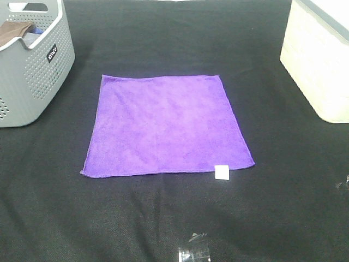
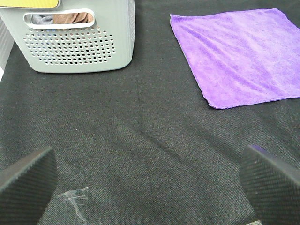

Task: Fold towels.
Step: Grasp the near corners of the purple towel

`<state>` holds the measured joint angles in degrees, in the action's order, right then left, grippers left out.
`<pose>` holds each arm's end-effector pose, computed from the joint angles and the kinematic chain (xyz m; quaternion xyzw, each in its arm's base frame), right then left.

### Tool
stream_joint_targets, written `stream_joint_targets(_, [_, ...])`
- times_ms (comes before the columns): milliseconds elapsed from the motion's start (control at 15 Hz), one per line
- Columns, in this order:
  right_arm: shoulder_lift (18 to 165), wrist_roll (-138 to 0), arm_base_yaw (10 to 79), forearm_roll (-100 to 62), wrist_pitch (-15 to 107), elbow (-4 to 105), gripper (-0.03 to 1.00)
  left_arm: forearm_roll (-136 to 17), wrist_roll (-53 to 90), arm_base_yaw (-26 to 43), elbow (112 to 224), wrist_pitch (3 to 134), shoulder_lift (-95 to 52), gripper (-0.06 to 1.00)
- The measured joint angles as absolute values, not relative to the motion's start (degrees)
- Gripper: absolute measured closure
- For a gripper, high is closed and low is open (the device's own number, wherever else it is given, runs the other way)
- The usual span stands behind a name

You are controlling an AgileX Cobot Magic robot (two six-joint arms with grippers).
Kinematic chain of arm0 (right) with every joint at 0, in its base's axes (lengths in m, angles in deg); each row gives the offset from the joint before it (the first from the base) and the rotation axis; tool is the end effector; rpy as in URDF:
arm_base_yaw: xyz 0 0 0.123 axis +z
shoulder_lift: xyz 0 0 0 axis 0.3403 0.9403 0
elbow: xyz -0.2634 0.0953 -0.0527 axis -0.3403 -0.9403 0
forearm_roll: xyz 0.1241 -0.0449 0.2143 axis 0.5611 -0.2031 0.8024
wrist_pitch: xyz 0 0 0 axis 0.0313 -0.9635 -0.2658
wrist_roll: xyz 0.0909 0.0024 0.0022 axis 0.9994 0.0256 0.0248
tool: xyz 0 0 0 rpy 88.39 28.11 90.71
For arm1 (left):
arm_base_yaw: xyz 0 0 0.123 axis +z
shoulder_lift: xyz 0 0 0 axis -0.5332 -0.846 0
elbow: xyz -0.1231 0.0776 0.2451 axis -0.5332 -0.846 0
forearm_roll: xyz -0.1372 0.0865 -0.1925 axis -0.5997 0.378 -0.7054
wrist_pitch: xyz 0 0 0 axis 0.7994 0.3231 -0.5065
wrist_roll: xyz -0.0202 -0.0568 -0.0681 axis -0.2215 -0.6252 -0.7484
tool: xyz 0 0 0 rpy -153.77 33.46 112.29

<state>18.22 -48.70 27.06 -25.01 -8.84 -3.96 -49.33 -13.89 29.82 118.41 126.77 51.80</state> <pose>-0.0030 0.0017 0.2602 -0.0724 0.8738 0.0331 0.4798 -0.0092 -0.0048 0.2814 0.0355 0.8506 -0.0337 0.5236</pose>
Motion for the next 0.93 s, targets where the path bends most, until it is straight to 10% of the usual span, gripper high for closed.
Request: stream_joint_targets(933, [18.2,-48.7,27.1,-25.0,-8.8,-4.0,0.29,-49.3,-13.9,29.8,118.4,126.8,51.8,-0.05])
